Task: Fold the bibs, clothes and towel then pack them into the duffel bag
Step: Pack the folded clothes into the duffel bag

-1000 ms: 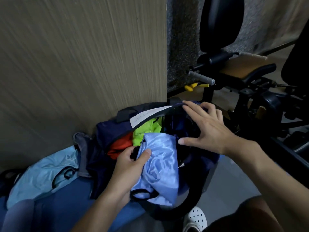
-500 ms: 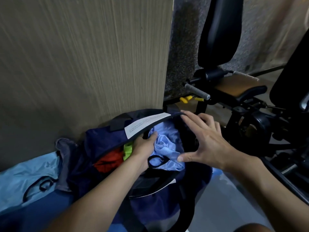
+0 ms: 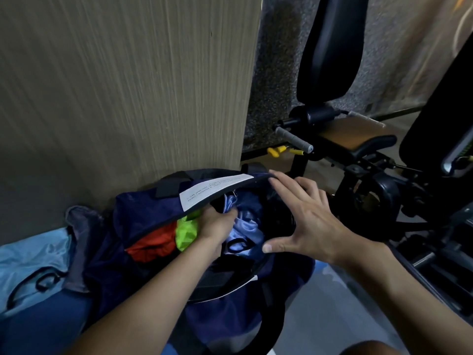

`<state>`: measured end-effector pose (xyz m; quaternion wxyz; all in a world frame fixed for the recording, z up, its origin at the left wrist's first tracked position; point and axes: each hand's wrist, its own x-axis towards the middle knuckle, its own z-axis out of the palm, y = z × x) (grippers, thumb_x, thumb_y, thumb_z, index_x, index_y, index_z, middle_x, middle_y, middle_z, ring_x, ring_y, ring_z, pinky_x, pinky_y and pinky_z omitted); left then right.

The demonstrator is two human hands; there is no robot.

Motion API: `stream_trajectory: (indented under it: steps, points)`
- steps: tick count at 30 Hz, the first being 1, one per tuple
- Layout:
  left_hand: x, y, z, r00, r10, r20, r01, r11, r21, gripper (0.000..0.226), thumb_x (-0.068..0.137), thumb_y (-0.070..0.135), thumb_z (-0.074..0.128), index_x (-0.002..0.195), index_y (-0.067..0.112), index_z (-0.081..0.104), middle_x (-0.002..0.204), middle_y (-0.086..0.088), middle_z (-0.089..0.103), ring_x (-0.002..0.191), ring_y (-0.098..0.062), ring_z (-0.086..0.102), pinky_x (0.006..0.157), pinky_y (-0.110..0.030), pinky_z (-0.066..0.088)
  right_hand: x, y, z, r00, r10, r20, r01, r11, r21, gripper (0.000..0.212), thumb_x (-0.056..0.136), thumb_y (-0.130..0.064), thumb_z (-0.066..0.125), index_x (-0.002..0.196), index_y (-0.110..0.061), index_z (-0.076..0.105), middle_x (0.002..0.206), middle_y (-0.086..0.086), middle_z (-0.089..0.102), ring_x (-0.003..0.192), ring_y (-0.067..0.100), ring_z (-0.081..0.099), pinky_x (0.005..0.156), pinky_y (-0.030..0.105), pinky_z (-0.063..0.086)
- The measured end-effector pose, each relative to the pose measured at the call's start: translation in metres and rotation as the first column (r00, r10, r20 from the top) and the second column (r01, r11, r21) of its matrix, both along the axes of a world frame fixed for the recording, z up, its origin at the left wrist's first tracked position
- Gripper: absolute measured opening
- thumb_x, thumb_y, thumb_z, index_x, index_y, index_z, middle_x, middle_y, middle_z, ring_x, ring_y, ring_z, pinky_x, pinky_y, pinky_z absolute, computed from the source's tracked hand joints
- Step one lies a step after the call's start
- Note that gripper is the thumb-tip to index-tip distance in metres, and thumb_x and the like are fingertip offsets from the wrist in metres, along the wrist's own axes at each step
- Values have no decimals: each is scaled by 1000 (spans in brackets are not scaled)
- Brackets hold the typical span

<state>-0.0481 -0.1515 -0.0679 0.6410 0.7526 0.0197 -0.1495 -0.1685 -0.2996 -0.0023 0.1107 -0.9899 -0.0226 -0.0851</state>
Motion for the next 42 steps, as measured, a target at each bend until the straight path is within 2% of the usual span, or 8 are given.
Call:
stream_trajectory:
  steps: [7,11,14,18,27,33,38,42]
  points:
    - [-35,12,4,925,-113,363,-16,942,336,47,99,34,49,139,9,47,141,-13,49,132,-30,45,111,-40,35,-2,2,-4,1000,-9,0,9,1000,-10,130,55,-95,48,156,-27,3,157,-27,-11,140,18,8,109,33,13]
    - [-44,6,1,631,-495,598,-60,737,673,63,94,50,16,120,18,64,136,-5,56,129,-27,48,111,-45,33,-4,2,-5,1000,-5,8,5,1000,-20,129,55,-96,45,156,-26,5,157,-28,-10,139,15,9,108,32,12]
    - [-28,3,-6,556,-697,452,0,544,839,58,93,51,12,116,26,59,132,4,57,141,-17,37,119,-44,16,-7,0,-5,1000,4,-20,-5,999,-46,130,55,-95,49,156,-26,3,156,-27,-13,140,14,5,109,31,10]
    - [-14,20,-29,481,-823,302,43,366,930,73,88,55,0,149,37,33,163,0,19,153,-17,1,122,-49,-1,-8,-6,-5,999,12,-51,-16,996,-83,136,52,-95,54,156,-26,0,157,-25,-15,141,15,4,110,34,11]
    - [8,5,-34,404,-861,308,37,352,935,74,89,53,2,156,30,23,164,-10,18,152,-27,10,124,-45,7,-5,-10,-3,998,18,-61,-26,992,-122,136,53,-95,53,156,-26,-4,158,-24,-18,141,16,4,112,37,15]
    - [-9,22,-17,420,-798,432,-82,441,894,63,93,53,16,144,29,43,158,-5,34,147,-26,26,119,-45,20,-3,-6,-5,998,15,-69,-22,994,-105,137,53,-94,55,156,-25,-4,158,-23,-17,142,15,2,113,37,14]
    - [-11,25,-23,555,-803,216,67,303,951,60,94,71,17,151,49,15,166,4,0,152,-32,1,111,-65,9,-8,-7,-8,997,14,-76,-21,995,-100,136,54,-94,54,156,-24,-4,157,-24,-18,142,15,2,113,39,14]
    - [-7,29,-38,528,-833,165,53,227,972,65,92,76,14,152,51,1,166,5,-10,152,-36,-5,112,-67,7,-11,-11,-7,994,7,-107,-20,992,-127,135,55,-93,55,156,-25,-5,157,-24,-21,142,16,1,114,39,13]
